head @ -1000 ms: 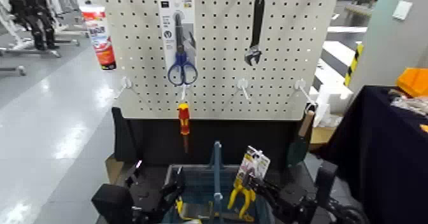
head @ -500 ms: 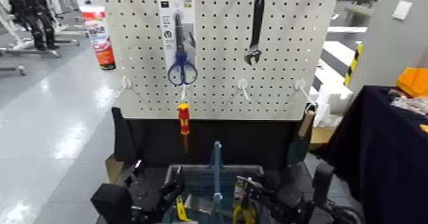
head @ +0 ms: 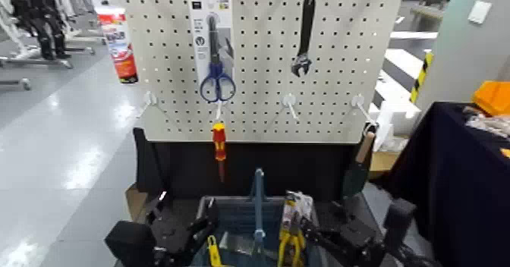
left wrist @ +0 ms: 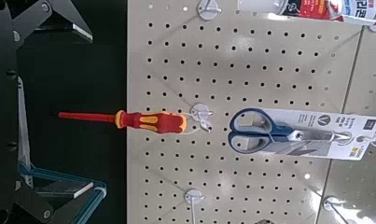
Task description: Put the yellow pliers into the crate.
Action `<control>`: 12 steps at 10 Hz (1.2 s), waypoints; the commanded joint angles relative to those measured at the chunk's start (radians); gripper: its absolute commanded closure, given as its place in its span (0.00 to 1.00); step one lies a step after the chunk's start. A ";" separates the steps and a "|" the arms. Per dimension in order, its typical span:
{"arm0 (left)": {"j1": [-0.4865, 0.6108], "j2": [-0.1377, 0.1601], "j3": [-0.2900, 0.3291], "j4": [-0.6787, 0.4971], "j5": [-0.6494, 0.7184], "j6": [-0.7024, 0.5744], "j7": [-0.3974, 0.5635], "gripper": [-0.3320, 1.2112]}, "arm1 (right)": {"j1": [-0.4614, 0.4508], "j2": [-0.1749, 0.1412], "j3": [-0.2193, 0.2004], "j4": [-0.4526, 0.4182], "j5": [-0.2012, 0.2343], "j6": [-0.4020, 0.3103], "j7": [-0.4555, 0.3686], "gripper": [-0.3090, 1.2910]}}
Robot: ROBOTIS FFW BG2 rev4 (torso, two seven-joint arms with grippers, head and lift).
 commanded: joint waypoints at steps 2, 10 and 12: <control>0.030 -0.012 0.017 0.000 -0.002 -0.045 0.014 0.34 | 0.193 0.017 0.020 -0.146 0.116 -0.216 -0.296 0.25; 0.182 -0.013 0.005 -0.032 -0.009 -0.127 0.153 0.34 | 0.435 0.008 0.100 -0.238 0.176 -0.359 -0.633 0.27; 0.183 -0.013 0.005 -0.034 -0.009 -0.127 0.155 0.34 | 0.438 0.003 0.105 -0.244 0.184 -0.356 -0.639 0.27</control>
